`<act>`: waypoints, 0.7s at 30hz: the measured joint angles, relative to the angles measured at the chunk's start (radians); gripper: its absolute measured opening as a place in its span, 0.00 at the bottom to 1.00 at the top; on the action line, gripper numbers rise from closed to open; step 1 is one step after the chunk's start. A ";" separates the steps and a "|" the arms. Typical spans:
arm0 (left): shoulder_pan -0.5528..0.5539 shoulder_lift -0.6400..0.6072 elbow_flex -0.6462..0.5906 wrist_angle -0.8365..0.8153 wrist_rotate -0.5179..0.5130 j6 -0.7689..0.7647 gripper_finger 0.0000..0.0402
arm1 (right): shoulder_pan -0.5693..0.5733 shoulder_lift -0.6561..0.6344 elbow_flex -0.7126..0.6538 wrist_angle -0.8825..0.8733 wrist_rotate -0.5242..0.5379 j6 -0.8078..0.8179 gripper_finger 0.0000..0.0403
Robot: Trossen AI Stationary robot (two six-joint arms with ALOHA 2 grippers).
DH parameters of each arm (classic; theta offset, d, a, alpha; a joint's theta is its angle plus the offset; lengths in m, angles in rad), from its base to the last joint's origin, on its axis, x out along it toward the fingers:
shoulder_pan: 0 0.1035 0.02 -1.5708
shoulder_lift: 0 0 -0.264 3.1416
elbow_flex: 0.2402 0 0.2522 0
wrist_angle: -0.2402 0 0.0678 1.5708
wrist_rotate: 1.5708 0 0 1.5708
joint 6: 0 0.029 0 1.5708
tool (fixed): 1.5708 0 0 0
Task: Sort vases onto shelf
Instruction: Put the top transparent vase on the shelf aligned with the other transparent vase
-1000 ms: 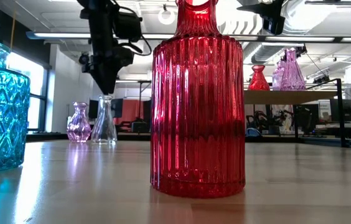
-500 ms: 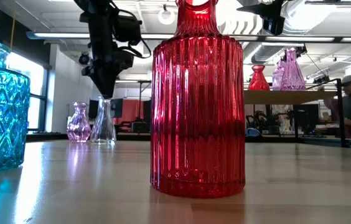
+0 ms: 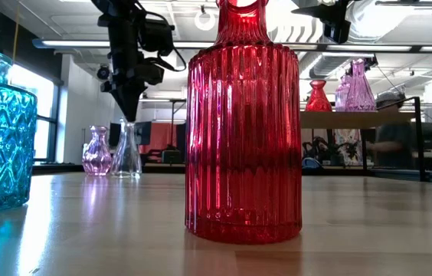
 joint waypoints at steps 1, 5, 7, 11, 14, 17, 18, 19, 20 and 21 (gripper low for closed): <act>0.000 0.000 0.000 -0.005 -0.007 0.003 0.01 | 0.000 0.000 0.000 0.000 0.000 0.000 0.61; -0.001 0.000 0.000 -0.019 -0.013 0.023 0.01 | 0.000 0.000 0.000 0.000 0.000 0.000 0.61; -0.002 -0.003 0.000 -0.024 -0.013 0.026 0.01 | 0.000 0.000 0.000 0.000 0.000 -0.003 0.61; -0.015 -0.012 0.001 -0.034 -0.012 0.025 0.01 | 0.000 0.000 0.000 0.000 0.010 -0.003 0.61; -0.032 -0.024 0.018 -0.042 -0.003 0.025 0.00 | 0.000 0.000 0.000 0.000 0.011 -0.003 0.61; -0.050 -0.029 0.036 -0.040 -0.002 0.025 0.00 | 0.000 0.000 0.000 0.000 0.011 -0.003 0.61; -0.054 -0.029 0.043 -0.043 0.002 0.024 0.00 | 0.000 0.000 0.000 0.000 0.011 -0.003 0.61; -0.059 -0.030 0.051 -0.044 0.007 0.024 0.00 | 0.000 0.000 0.000 0.000 0.011 -0.003 0.61; -0.064 -0.030 0.060 -0.044 0.016 0.024 0.00 | 0.000 0.000 0.000 0.000 0.011 -0.003 0.61; -0.068 -0.030 0.069 -0.043 0.025 0.024 0.00 | 0.000 0.000 0.000 0.000 0.011 -0.003 0.61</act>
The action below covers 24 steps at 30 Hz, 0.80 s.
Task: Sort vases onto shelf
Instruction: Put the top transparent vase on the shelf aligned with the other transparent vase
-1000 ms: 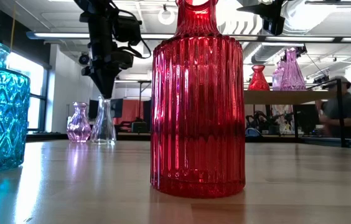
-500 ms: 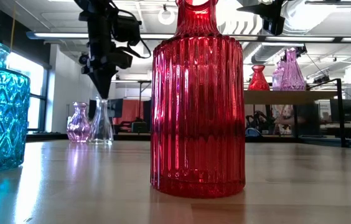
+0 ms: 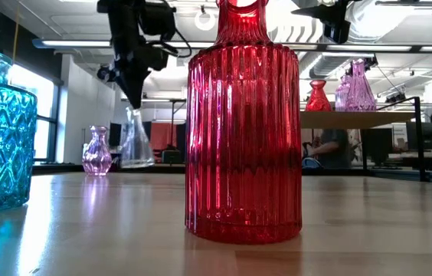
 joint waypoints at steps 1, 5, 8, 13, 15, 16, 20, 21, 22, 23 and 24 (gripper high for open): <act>-0.005 0.000 0.008 0.001 0.008 0.000 0.00 | 0.000 0.000 0.000 0.000 0.000 0.000 0.61; -0.030 0.000 0.046 -0.003 0.023 0.000 0.00 | 0.000 0.000 0.000 0.000 0.000 0.000 0.61; -0.049 0.000 0.086 -0.031 0.023 0.000 0.00 | 0.000 0.000 0.000 0.000 0.000 0.000 0.61; -0.089 0.000 0.159 -0.080 0.022 0.000 0.00 | 0.000 0.000 0.000 0.000 0.000 -0.036 0.61; -0.105 -0.001 0.195 -0.094 0.023 0.000 0.00 | 0.000 0.000 0.000 0.000 0.000 -0.063 0.61; -0.115 -0.002 0.211 -0.097 0.023 0.000 0.00 | 0.000 0.000 0.000 0.000 0.000 -0.077 0.61; -0.152 -0.001 0.277 -0.098 0.022 0.000 0.00 | 0.000 0.000 0.000 0.000 0.019 -0.131 0.61; -0.161 -0.001 0.293 -0.098 0.022 0.000 0.00 | 0.000 0.000 0.000 0.000 0.033 -0.148 0.61; -0.169 -0.001 0.309 -0.097 0.022 0.000 0.00 | 0.000 0.000 0.000 0.001 0.043 -0.163 0.61; -0.177 -0.001 0.323 -0.096 0.022 0.000 0.00 | 0.000 0.000 0.000 0.001 0.058 -0.181 0.61; -0.184 -0.001 0.337 -0.092 0.022 0.000 0.00 | 0.000 0.000 0.000 0.001 0.063 -0.200 0.61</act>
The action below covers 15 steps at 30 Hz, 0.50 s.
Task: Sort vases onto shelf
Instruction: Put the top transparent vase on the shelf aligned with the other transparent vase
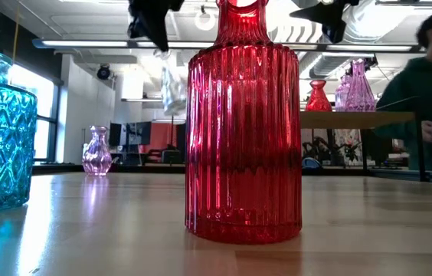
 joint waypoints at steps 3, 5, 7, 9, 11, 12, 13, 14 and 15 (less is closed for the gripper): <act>-0.021 0.000 0.032 0.025 0.000 0.000 0.00 | 0.000 0.005 0.000 0.025 0.026 -0.057 0.61; -0.034 0.000 0.051 0.036 0.000 -0.001 0.00 | 0.000 0.016 0.000 0.054 0.028 -0.086 0.61; -0.045 -0.001 0.062 0.051 -0.001 -0.002 0.00 | 0.000 0.029 0.000 0.091 0.026 -0.108 0.61; -0.054 -0.001 0.067 0.056 -0.001 -0.002 0.00 | 0.000 0.042 0.000 0.121 0.023 -0.113 0.61; -0.062 -0.001 0.068 0.061 -0.001 -0.003 0.00 | 0.000 0.053 0.000 0.149 0.023 -0.114 0.61; -0.066 -0.001 0.068 0.067 -0.001 -0.003 0.00 | 0.000 0.058 0.000 0.162 0.023 -0.114 0.61; -0.070 -0.001 0.068 0.074 -0.001 -0.003 0.00 | 0.000 0.064 0.000 0.176 0.023 -0.114 0.61; -0.074 -0.001 0.068 0.079 -0.001 -0.003 0.00 | 0.000 0.070 0.000 0.188 0.023 -0.114 0.61; -0.079 -0.001 0.068 0.085 -0.001 -0.003 0.00 | 0.000 0.078 0.000 0.196 0.023 -0.115 0.61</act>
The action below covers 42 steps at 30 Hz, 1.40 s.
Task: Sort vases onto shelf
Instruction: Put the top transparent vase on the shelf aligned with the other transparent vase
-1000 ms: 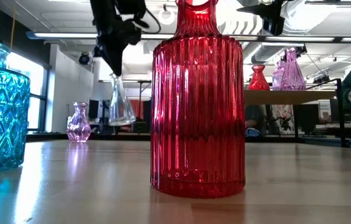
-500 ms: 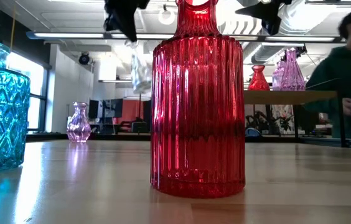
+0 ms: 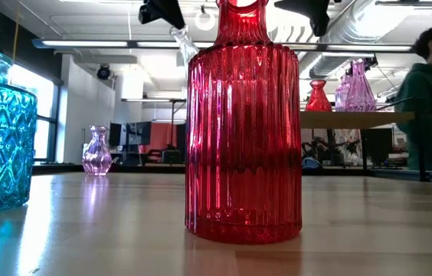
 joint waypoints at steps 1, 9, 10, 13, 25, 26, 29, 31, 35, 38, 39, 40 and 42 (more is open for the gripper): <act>-0.005 0.000 0.000 0.010 0.000 0.000 0.00 | 0.000 0.009 0.000 0.012 0.000 -0.001 0.61; -0.031 0.001 0.000 0.051 0.001 0.016 0.00 | 0.000 0.101 0.000 0.151 0.003 -0.026 0.61; -0.033 0.001 0.000 0.051 0.001 0.019 0.00 | 0.000 0.111 0.000 0.172 0.005 -0.026 0.61; -0.039 0.001 0.000 0.051 0.000 0.029 0.00 | 0.000 0.138 0.000 0.233 0.005 -0.009 0.61; -0.043 0.001 0.000 0.051 0.000 0.038 0.00 | 0.000 0.160 0.000 0.496 -0.108 -0.030 0.61; -0.043 0.001 0.000 0.051 0.000 0.038 0.00 | 0.000 0.160 0.000 0.532 -0.128 -0.037 0.61; -0.043 0.001 0.000 0.051 0.000 0.038 0.00 | 0.001 0.159 0.000 0.608 -0.141 -0.043 0.61; -0.043 0.001 0.000 0.051 0.000 0.037 0.00 | 0.001 0.159 0.000 0.626 -0.120 -0.044 0.61; -0.043 0.001 0.000 0.051 0.000 0.046 0.00 | 0.000 0.168 0.047 0.548 -0.079 -0.045 0.61; -0.043 0.001 0.000 0.049 0.001 0.056 0.00 | 0.001 0.197 0.136 0.445 -0.079 -0.075 0.61; -0.043 0.001 0.000 0.048 0.000 0.056 0.00 | 0.003 0.209 0.170 0.399 -0.079 -0.093 0.61; -0.043 0.001 0.000 0.048 0.001 0.059 0.00 | 0.005 0.224 0.208 0.345 -0.080 -0.111 0.61; -0.043 0.001 0.000 0.047 0.000 0.072 0.00 | 0.010 0.254 0.290 0.229 -0.080 -0.156 0.61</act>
